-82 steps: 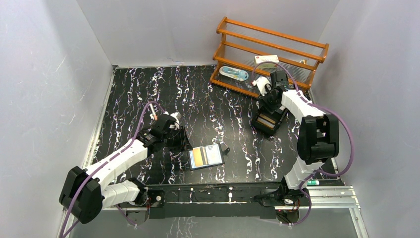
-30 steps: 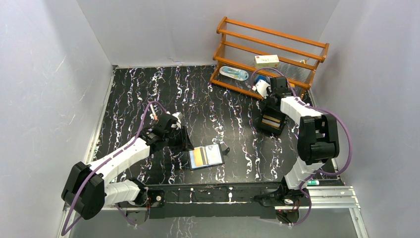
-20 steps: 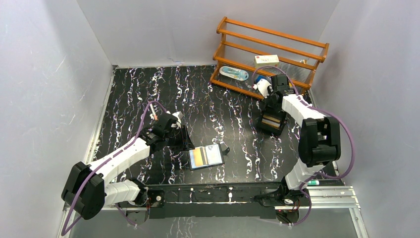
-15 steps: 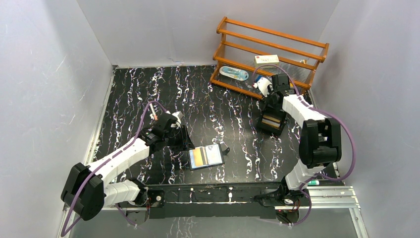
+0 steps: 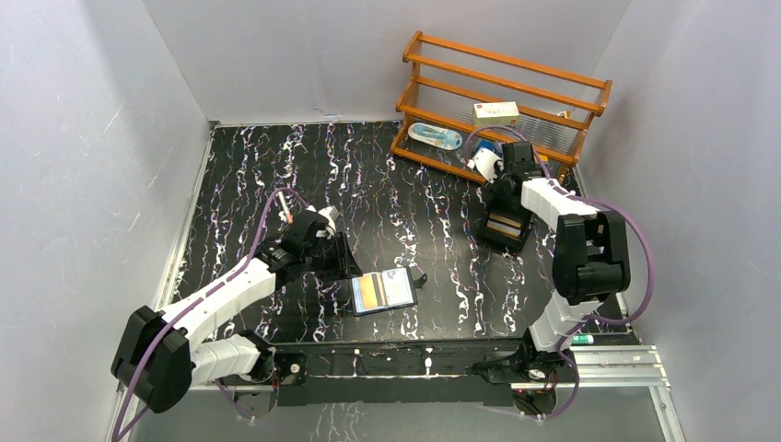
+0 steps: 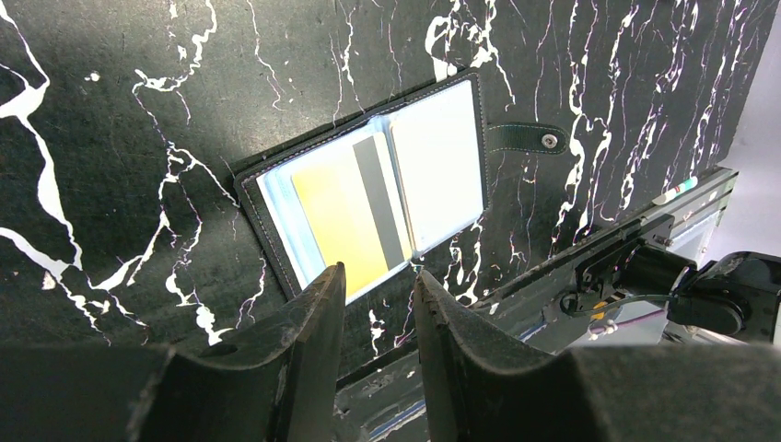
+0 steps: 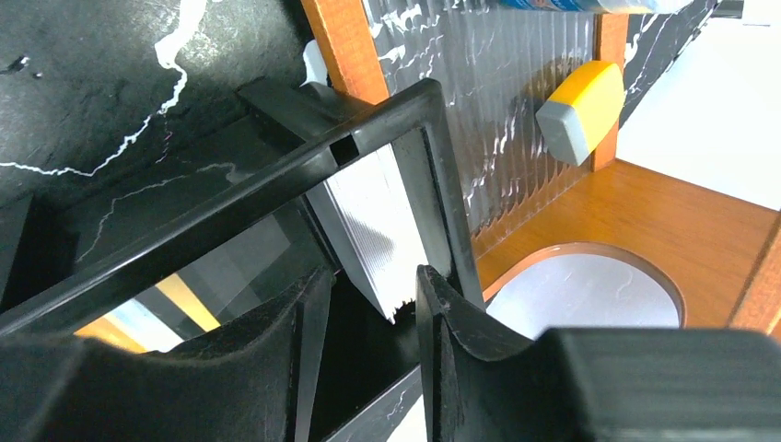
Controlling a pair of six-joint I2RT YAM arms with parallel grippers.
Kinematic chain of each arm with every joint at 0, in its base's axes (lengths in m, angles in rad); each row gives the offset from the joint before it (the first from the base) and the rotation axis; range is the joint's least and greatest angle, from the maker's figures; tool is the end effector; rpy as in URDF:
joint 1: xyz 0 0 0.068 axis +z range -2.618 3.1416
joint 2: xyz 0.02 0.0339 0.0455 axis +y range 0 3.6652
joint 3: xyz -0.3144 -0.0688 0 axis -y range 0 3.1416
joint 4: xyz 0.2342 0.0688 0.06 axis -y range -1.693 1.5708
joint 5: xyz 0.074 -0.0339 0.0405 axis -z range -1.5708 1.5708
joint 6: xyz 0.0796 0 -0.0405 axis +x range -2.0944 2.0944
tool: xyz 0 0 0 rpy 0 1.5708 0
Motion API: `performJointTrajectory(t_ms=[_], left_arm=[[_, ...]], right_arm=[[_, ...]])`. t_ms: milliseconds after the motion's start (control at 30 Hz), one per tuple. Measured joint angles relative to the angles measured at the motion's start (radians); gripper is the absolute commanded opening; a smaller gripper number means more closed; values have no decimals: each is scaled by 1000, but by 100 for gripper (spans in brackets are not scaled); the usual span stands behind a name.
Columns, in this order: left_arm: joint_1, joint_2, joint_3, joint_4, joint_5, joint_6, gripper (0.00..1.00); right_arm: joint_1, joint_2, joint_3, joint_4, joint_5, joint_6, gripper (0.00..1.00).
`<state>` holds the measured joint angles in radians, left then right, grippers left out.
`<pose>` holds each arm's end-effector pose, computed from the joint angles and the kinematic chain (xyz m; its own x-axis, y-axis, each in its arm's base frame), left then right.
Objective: Put the credit cards into the card holder
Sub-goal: Pick up the credit card from the card box.
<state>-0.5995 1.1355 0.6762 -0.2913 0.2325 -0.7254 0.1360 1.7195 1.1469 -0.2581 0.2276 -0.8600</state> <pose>0.1834 -0.1476 0.2452 -0.8779 -0.1820 -0.4429 0.1413 0.7853 -0.6027 0.3969 0.0362 0.2361 -0.4915 -0.8124 -0.3137 -0.5422 0.5673 -0.6198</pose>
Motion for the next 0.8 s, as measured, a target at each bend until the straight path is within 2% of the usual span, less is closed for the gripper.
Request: performJointTrajectory(t_ms=[300,567,800], left_arm=[[0,2,0,0,0,0,32],[0,4,0,0,0,0,32],[0,5,0,0,0,-1,32]], right_arm=[[2,53,-16,60,17,-29,39],[5,55,-16,76,47,-39,21],[8,55,-16,82,71,-37,23]])
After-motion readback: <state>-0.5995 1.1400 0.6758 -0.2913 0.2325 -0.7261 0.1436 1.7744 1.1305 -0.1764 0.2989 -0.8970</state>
